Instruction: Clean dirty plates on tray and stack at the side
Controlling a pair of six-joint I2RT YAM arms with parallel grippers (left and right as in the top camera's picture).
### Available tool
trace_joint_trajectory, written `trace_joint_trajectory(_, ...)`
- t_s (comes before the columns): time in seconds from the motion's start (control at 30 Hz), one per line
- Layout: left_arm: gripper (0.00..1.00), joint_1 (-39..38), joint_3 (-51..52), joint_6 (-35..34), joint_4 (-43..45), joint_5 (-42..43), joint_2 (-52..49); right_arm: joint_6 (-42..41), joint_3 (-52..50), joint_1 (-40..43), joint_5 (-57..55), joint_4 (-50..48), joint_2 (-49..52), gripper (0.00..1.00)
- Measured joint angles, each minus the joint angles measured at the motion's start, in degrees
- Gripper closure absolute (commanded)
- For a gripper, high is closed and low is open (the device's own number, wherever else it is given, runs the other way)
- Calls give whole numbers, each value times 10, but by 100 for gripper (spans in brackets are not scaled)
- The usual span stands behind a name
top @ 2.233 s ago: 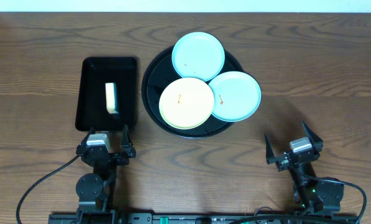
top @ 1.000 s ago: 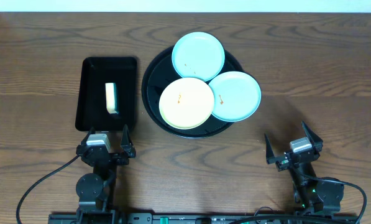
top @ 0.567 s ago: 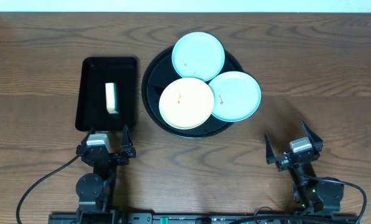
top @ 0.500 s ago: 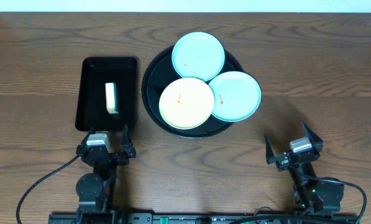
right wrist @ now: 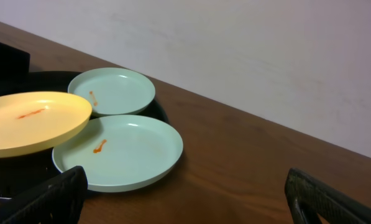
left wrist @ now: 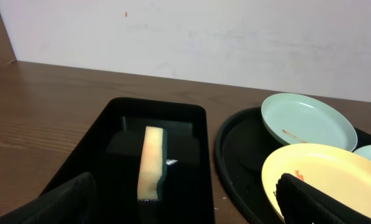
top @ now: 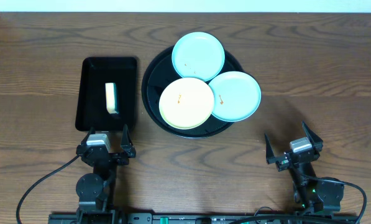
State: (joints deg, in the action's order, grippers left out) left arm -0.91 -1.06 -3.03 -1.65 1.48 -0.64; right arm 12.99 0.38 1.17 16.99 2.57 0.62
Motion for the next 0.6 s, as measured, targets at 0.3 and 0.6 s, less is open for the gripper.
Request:
trace_joint_trajectory(0.3,8,0,-1,0,-2,8,0,0,0,0,0,0,0,1)
trace_joint_trajectory(0.6,8,0,-135,-31,-157,41,-42,0,0,0,0,0,0,1)
